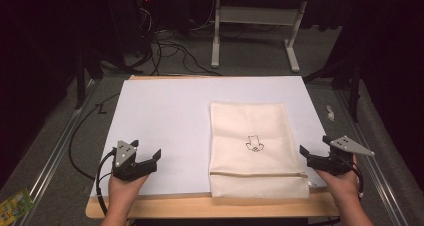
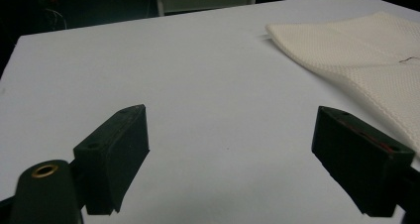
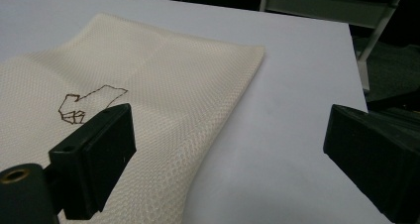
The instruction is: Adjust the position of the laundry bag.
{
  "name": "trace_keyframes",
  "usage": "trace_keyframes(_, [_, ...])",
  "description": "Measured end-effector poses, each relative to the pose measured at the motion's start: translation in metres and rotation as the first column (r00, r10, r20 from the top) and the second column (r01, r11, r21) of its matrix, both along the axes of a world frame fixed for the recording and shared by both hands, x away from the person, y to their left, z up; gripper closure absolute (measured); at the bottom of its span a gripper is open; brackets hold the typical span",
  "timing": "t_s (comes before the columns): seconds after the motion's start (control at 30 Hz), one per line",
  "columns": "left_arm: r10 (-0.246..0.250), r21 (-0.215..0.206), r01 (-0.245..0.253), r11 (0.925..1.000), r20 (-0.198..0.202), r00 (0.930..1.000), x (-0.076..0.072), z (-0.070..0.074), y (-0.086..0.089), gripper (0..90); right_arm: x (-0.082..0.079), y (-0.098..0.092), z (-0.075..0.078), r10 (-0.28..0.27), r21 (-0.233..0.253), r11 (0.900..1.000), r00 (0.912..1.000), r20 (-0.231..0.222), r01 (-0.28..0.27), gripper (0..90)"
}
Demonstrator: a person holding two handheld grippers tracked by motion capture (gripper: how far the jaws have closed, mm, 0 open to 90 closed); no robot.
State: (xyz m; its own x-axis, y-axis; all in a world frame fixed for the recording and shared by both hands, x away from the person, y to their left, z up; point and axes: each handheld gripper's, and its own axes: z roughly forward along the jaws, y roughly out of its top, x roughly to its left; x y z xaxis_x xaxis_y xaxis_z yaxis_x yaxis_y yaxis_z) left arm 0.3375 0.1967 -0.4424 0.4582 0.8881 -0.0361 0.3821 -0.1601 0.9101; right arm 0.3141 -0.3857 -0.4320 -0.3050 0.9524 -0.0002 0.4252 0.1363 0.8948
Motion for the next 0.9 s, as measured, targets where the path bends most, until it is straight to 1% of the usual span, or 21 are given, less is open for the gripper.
trace_keyframes(0.1, [0.005,0.003,-0.005,1.0,-0.002,1.0,0.001,-0.002,-0.001,15.4,-0.001,-0.002,-0.001,-0.001,-0.001,1.0,1.0,0.002,0.001,7.0])
trace_keyframes(0.13, [0.002,-0.002,-0.002,1.0,-0.015,0.9999,0.003,-0.002,-0.002,15.4,-0.001,-0.003,-0.001,-0.005,0.001,1.0,1.0,0.0,0.005,7.1])
trace_keyframes(0.27, [-0.002,-0.004,0.002,1.0,-0.027,0.9996,0.003,-0.003,-0.004,15.4,-0.002,-0.006,-0.001,-0.02,0.009,1.0,0.9998,0.004,0.02,8.0])
trace_keyframes(0.3, [-0.007,-0.006,0.007,1.0,-0.037,0.9993,0.003,-0.003,-0.004,15.9,-0.002,-0.006,-0.001,-0.017,0.01,1.0,0.9998,0.006,0.017,8.3])
trace_keyframes(0.33, [-0.007,-0.006,0.007,1.0,-0.037,0.9993,0.003,-0.003,-0.004,16.5,-0.002,-0.006,-0.001,-0.017,0.01,1.0,0.9998,0.006,0.017,8.3])
trace_keyframes(0.43, [-0.038,-0.012,0.038,0.9992,-0.06,0.9975,0.004,-0.003,-0.01,18.1,-0.002,-0.006,-0.002,-0.019,0.009,1.0,0.9998,0.002,0.019,9.0])
trace_keyframes(0.47, [-0.059,-0.024,0.057,0.9981,-0.071,0.9957,0.005,-0.004,-0.015,19.3,-0.002,-0.006,-0.002,-0.018,0.008,1.0,0.9998,0.001,0.018,9.2])
trace_keyframes(0.5, [-0.095,-0.049,0.091,0.9947,-0.09,0.9913,0.006,-0.006,-0.02,21.8,-0.001,-0.006,-0.002,-0.013,-0.001,1.0,0.9999,0.001,0.013,9.6])
trace_keyframes(0.53, [-0.162,-0.101,0.15,0.9834,-0.117,0.9798,0.009,-0.008,-0.029,25.5,-0.001,-0.005,-0.003,-0.018,0.001,1.0,0.9998,-0.007,0.018,9.8])
trace_keyframes(0.57, [-0.22,-0.109,0.206,0.9724,-0.131,0.9667,0.011,-0.009,-0.048,33.6,-0.001,-0.003,-0.004,-0.017,0.0,1.0,0.9997,-0.015,0.017,10.3])
trace_keyframes(0.6, [-0.22,-0.109,0.206,0.9724,-0.131,0.9667,0.011,-0.009,-0.048,35.2,-0.001,-0.003,-0.004,-0.017,0.0,1.0,0.9997,-0.015,0.017,10.3])
trace_keyframes(0.63, [-0.254,-0.06,0.248,0.967,-0.15,0.9556,0.017,-0.01,-0.074,36.8,-0.001,-0.001,-0.004,-0.013,-0.004,1.0,0.9998,-0.014,0.013,10.8])
trace_keyframes(0.67, [-0.267,-0.043,0.264,0.9636,-0.162,0.9499,0.022,-0.011,-0.087,38.6,-0.001,-0.001,-0.004,-0.01,-0.007,1.0,0.9999,-0.013,0.01,11.0])
trace_keyframes(0.7, [-0.269,-0.031,0.267,0.9631,-0.169,0.9483,0.027,-0.012,-0.099,40.2,-0.001,0.0,-0.004,-0.01,-0.008,1.0,0.9998,-0.016,0.01,11.2])
trace_keyframes(0.73, [-0.265,-0.019,0.266,0.9638,-0.175,0.9482,0.033,-0.013,-0.111,41.4,-0.001,0.001,-0.004,-0.007,-0.009,1.0,0.9998,-0.018,0.007,11.4])
trace_keyframes(0.77, [-0.252,-0.007,0.255,0.9669,-0.178,0.9511,0.039,-0.015,-0.122,42.6,-0.001,0.001,-0.005,-0.006,-0.009,1.0,0.9998,-0.021,0.006,11.6])
trace_keyframes(0.8, [-0.247,-0.008,0.25,0.9683,-0.192,0.95,0.046,-0.017,-0.133,43.8,-0.001,0.001,-0.005,0.0,-0.011,1.0,0.9998,-0.02,0.0,11.8])
trace_keyframes(0.83, [-0.24,-0.024,0.241,0.9703,-0.203,0.9492,0.053,-0.02,-0.145,44.0,-0.001,0.001,-0.006,0.002,-0.012,1.0,0.9998,-0.022,-0.002,12.0])
trace_keyframes(0.87, [-0.232,-0.028,0.231,0.9725,-0.207,0.9503,0.058,-0.024,-0.156,44.8,-0.001,0.001,-0.006,0.001,-0.012,1.0,0.9997,-0.025,-0.002,12.2])
trace_keyframes(0.9, [-0.222,-0.006,0.226,0.9741,-0.212,0.9516,0.063,-0.026,-0.166,44.9,-0.001,0.0,-0.006,0.002,-0.013,1.0,0.9997,-0.025,-0.002,12.4])
